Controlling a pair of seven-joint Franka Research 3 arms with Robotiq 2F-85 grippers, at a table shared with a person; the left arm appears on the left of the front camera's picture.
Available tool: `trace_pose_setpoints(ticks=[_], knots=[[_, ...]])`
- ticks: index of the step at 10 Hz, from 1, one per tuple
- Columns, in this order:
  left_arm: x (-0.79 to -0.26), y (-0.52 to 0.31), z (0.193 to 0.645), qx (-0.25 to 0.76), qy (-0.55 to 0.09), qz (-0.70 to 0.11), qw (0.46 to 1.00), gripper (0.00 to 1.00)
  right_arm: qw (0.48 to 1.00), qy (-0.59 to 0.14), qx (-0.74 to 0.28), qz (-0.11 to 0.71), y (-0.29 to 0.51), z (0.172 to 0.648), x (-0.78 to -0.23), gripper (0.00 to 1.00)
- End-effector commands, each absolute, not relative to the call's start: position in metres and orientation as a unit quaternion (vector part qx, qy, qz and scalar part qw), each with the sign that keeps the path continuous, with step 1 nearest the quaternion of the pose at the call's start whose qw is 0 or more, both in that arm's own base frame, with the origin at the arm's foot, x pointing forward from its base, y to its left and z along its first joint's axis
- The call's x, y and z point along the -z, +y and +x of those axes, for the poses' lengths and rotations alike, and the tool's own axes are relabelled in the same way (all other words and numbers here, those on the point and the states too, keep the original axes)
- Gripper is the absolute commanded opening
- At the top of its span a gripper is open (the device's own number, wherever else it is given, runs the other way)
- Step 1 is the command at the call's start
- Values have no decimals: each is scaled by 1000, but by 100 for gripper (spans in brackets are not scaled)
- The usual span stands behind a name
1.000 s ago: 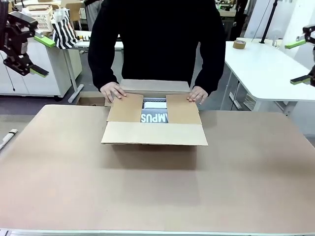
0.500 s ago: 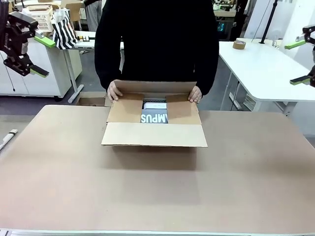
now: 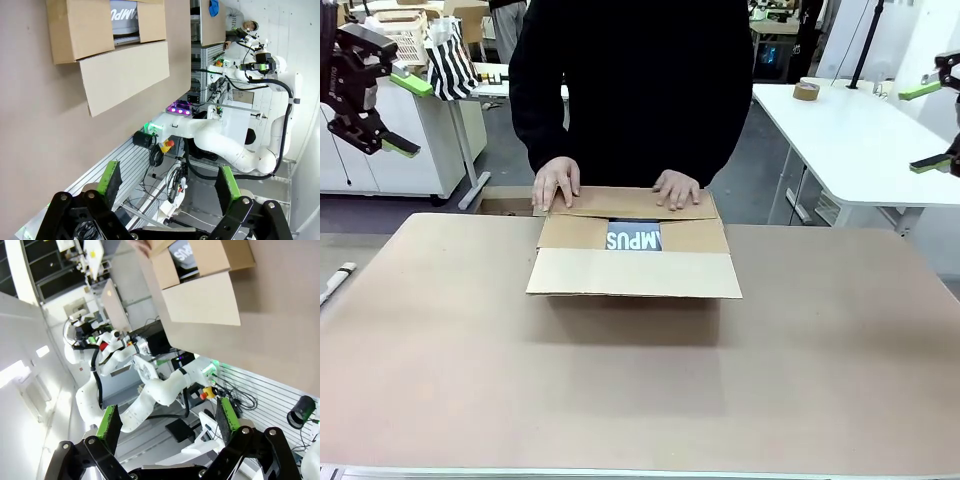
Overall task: Pack the gift set into the box.
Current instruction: Press and hold the closed box until the human finishes sealing it.
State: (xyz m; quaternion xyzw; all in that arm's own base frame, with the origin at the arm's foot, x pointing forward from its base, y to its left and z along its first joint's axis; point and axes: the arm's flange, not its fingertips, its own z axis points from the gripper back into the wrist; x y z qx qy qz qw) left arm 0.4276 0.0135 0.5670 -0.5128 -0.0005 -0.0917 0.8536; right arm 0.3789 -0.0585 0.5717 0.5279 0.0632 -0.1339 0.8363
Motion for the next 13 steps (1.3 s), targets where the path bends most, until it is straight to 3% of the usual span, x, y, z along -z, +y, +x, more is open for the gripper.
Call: trace_pose_setpoints(ticks=[1,13], knots=[[-565,13,424,92,-3,-504,859,100,838,69,135,525,-60,378,-574,100],[-565,13,424,92,-3,-504,859,100,838,69,135,525,-60,378,-574,100]])
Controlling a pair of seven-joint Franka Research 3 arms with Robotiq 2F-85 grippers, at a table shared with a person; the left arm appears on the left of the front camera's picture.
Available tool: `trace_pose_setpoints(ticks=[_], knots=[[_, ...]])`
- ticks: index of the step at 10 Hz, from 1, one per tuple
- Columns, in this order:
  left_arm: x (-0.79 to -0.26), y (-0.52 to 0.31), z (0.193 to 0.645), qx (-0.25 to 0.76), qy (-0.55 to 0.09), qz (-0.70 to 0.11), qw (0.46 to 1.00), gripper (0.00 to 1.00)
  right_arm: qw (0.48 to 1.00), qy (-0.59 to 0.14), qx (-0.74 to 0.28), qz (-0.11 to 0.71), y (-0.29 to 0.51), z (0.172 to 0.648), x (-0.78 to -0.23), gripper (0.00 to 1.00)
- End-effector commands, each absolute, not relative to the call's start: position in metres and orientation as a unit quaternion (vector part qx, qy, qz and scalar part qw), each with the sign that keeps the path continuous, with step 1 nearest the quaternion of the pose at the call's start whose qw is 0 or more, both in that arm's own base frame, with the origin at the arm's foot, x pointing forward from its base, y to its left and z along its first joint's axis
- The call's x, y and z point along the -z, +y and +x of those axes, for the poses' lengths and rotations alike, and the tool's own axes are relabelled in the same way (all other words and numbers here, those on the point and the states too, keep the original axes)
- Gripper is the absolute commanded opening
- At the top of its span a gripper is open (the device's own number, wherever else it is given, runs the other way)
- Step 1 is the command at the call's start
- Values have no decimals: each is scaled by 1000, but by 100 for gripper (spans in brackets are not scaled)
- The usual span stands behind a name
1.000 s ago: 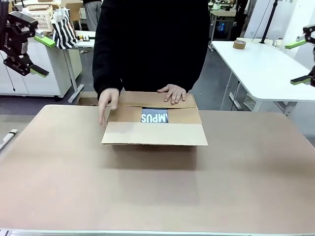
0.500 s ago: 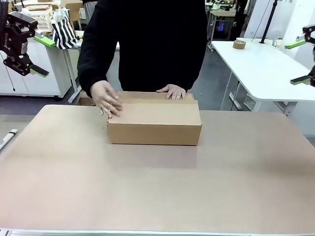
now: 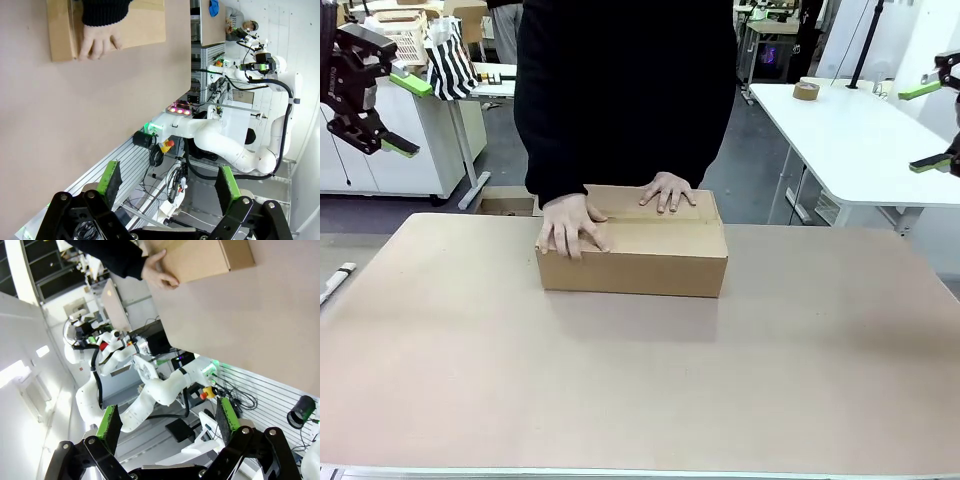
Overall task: Pack the gift set into the box.
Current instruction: Press and hold the closed box until the human finishes sealing it.
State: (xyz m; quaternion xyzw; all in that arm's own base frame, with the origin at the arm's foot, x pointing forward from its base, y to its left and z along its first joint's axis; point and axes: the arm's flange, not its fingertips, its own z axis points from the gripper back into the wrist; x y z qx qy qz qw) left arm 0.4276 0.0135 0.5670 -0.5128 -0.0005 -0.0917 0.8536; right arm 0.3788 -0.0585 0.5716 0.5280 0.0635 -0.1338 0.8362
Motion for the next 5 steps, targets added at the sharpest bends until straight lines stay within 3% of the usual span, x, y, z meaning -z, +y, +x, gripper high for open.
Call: trace_pose_setpoints(ticks=[1,5], knots=[[-565,13,424,92,-3,-504,859,100,838,69,135,525,-60,378,-574,100],[-565,13,424,92,-3,-504,859,100,838,69,135,525,-60,378,-574,100]])
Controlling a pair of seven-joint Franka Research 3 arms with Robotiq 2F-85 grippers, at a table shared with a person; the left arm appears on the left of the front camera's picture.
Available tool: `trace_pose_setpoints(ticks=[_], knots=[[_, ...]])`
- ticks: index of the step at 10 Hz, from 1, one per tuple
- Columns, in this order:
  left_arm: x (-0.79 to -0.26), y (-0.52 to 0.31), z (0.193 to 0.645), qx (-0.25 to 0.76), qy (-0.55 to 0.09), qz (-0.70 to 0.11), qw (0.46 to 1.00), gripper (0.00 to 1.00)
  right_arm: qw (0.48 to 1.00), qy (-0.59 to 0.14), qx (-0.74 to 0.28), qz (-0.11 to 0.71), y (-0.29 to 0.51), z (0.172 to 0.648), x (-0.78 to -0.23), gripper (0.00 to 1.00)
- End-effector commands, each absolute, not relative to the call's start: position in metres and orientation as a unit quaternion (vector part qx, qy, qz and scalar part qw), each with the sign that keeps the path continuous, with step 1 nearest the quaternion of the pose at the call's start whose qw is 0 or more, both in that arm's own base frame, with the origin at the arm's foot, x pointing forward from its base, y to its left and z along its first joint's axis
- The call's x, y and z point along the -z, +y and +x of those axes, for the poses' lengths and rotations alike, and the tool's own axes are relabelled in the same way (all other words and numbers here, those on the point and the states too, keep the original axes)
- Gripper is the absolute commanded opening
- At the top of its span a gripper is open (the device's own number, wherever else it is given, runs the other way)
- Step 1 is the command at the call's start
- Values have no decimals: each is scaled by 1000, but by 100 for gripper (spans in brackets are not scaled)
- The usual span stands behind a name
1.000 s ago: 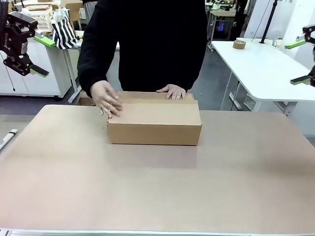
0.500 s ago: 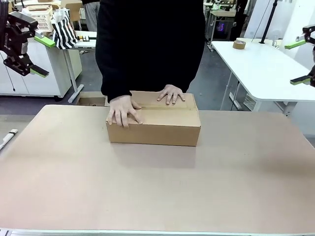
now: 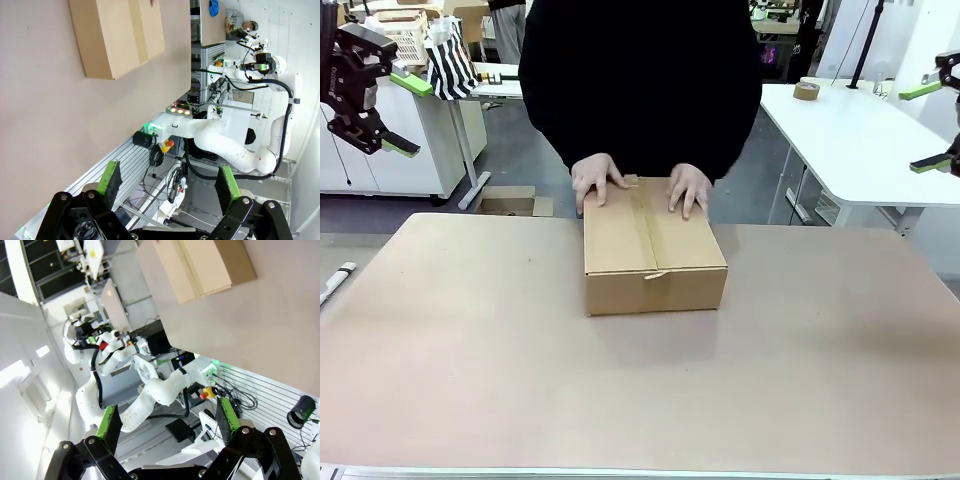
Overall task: Pack the gift set into the box.
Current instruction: Press and hold the closed box until the human finishes sealing it.
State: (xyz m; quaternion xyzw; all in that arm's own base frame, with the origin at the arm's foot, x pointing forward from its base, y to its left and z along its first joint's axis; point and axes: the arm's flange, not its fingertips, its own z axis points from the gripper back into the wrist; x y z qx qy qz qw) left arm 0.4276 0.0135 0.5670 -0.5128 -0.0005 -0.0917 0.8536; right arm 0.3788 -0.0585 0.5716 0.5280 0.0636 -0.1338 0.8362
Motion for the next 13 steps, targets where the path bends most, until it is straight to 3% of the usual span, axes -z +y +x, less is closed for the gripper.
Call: trace_pose_setpoints(ticks=[1,13], knots=[[-565,13,424,92,-3,-504,859,100,838,69,135,525,-60,378,-574,100],[-565,13,424,92,-3,-504,859,100,838,69,135,525,-60,378,-574,100]])
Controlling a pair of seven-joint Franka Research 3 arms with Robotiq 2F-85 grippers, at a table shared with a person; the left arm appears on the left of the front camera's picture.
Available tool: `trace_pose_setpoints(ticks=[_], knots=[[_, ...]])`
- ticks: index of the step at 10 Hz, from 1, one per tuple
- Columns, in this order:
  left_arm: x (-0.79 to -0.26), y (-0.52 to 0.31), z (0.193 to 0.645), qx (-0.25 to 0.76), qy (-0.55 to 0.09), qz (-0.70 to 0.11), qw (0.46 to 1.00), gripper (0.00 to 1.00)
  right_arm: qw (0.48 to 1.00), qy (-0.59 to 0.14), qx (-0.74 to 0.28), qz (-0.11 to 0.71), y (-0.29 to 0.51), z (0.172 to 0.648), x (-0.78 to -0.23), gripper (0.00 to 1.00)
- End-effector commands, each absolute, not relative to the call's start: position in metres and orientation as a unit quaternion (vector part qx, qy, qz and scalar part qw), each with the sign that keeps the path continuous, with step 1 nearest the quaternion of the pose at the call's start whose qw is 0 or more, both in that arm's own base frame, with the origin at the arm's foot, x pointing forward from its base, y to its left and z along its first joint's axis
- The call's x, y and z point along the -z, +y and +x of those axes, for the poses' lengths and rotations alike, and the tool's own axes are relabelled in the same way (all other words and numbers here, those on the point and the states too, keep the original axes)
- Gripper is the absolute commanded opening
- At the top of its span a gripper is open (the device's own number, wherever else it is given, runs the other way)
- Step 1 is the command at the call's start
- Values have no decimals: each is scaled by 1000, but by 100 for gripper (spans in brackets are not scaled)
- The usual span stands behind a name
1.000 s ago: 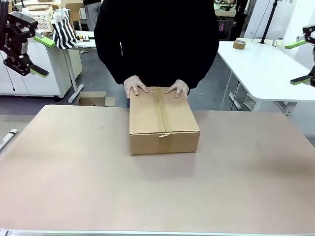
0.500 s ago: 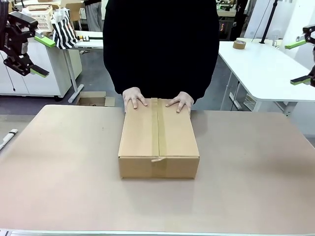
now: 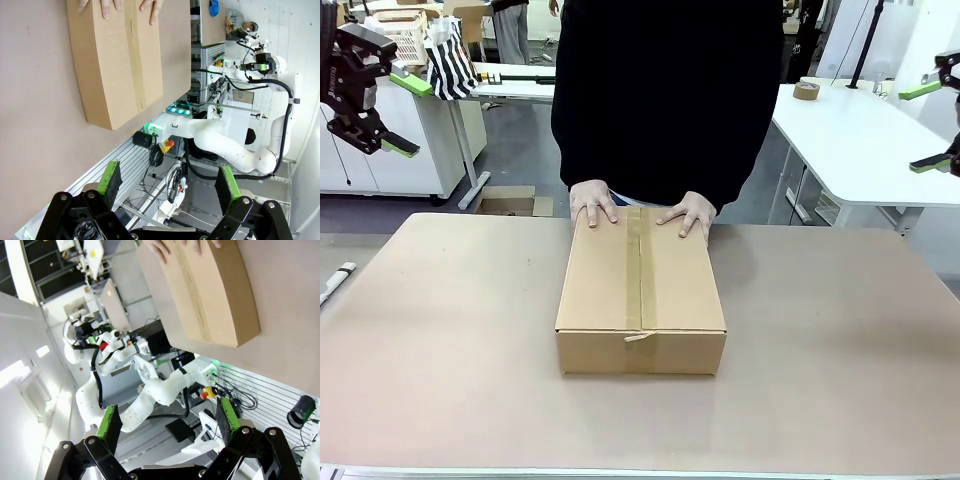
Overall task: Pack the gift set into the box.
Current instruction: Press and hold the closed box until the human finishes sealing it.
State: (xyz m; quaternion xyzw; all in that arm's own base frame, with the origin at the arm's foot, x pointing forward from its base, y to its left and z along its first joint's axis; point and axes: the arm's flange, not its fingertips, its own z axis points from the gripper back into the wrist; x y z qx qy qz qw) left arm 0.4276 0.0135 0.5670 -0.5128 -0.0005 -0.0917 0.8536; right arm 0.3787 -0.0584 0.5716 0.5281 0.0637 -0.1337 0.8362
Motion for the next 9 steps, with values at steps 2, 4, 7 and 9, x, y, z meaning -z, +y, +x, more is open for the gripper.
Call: trace_pose_setpoints(ticks=[2,4,7,9], knots=[[-565,13,424,92,-3,-504,859,100,838,69,135,525,-60,378,-574,100],[-565,13,424,92,-3,-504,859,100,838,69,135,525,-60,378,-574,100],[-565,13,424,92,-3,-504,859,100,838,69,135,525,-60,378,-574,100],[-565,13,424,92,-3,-504,859,100,838,69,135,525,-60,378,-574,100]])
